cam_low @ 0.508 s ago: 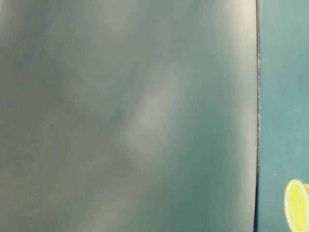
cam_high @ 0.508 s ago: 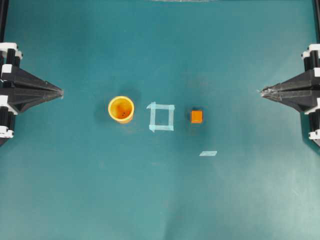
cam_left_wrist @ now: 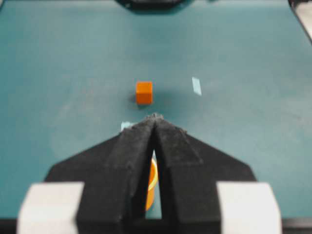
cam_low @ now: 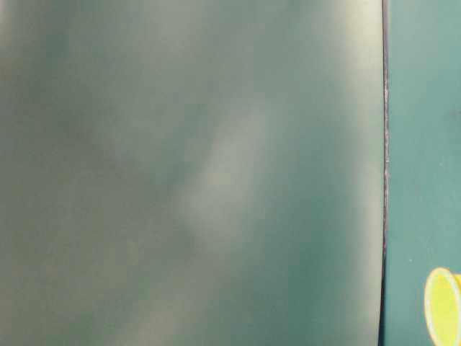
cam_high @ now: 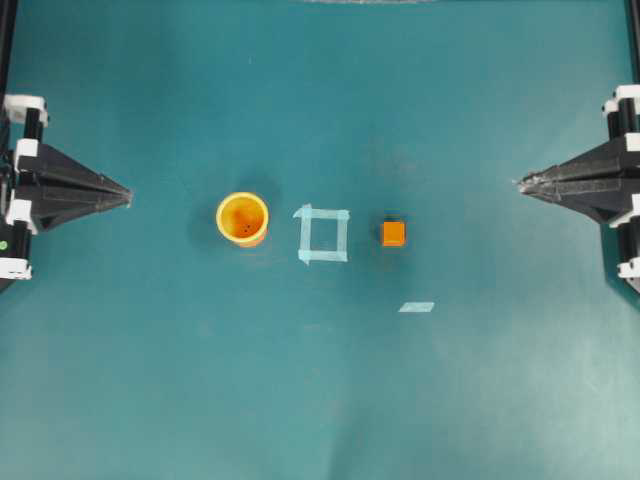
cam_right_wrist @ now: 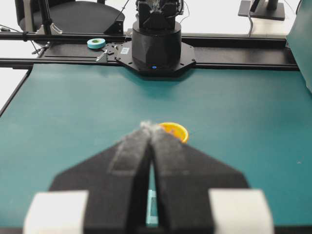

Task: Move the cup forward with left arm.
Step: 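Open the left gripper while it rests beside the orange cup, then move the open left gripper toward the orange cup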

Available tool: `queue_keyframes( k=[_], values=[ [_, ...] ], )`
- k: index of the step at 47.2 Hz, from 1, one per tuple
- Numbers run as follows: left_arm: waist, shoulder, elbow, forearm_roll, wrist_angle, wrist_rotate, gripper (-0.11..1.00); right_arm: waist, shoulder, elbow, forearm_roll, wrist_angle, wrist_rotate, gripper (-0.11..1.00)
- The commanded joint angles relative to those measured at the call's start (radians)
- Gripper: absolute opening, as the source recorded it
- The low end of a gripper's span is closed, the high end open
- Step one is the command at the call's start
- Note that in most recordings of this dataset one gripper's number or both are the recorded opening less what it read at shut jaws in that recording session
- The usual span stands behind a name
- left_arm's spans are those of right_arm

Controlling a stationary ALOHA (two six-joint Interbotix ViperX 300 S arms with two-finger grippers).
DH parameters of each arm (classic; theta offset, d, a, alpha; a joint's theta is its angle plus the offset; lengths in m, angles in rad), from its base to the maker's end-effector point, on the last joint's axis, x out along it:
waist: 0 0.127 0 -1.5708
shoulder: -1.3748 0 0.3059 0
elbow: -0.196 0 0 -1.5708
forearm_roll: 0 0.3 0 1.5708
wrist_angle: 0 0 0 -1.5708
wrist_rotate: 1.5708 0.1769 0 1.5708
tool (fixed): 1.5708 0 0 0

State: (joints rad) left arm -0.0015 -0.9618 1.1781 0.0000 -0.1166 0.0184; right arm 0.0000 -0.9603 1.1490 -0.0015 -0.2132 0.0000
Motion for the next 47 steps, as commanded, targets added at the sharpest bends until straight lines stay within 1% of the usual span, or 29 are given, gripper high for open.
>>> queue_keyframes(
  k=[1, 13, 16, 17, 20, 23, 25, 29, 31, 35, 39, 47],
  values=[
    [0.0, 0.012, -0.031, 0.003, 0.002, 0.002, 0.01, 0.002, 0.006, -0.029, 0.003, 0.0, 0.002, -0.01],
    [0.0, 0.012, -0.032, 0.003, 0.014, 0.002, 0.01, 0.002, 0.006, -0.031, 0.003, 0.0, 0.0, -0.01],
    [0.0, 0.012, -0.032, 0.003, 0.02, 0.002, 0.05, 0.0, 0.005, -0.029, 0.003, 0.0, 0.0, -0.01],
    [0.0, 0.012, -0.032, 0.003, 0.023, 0.002, 0.08, 0.0, 0.006, -0.029, 0.003, 0.002, 0.0, -0.01],
    [-0.002, 0.012, -0.032, 0.003, 0.028, 0.0, 0.21, 0.0, 0.006, -0.031, 0.003, 0.002, 0.0, -0.01],
    [0.0, 0.012, -0.032, 0.003, 0.038, -0.002, 0.37, 0.0, 0.006, -0.029, 0.003, 0.002, 0.0, -0.01],
    [0.0, 0.012, -0.032, 0.003, 0.046, -0.002, 0.5, 0.0, 0.006, -0.031, 0.003, 0.002, 0.0, -0.01],
    [0.0, 0.014, -0.031, 0.003, 0.052, -0.002, 0.69, 0.0, 0.005, -0.029, 0.003, 0.002, 0.0, -0.01],
    [0.0, 0.018, -0.032, 0.003, 0.051, -0.002, 0.7, 0.0, 0.006, -0.029, 0.003, 0.002, 0.0, -0.01],
    [0.011, 0.044, -0.028, 0.003, 0.046, -0.002, 0.7, 0.0, 0.005, -0.029, 0.003, 0.002, 0.0, -0.01],
    [0.026, 0.091, -0.026, 0.003, 0.035, -0.002, 0.74, 0.0, 0.006, -0.029, 0.003, 0.002, 0.0, -0.01],
    [0.052, 0.256, -0.04, 0.003, -0.041, -0.002, 0.84, 0.0, 0.005, -0.031, 0.003, 0.002, 0.002, -0.01]
  ],
)
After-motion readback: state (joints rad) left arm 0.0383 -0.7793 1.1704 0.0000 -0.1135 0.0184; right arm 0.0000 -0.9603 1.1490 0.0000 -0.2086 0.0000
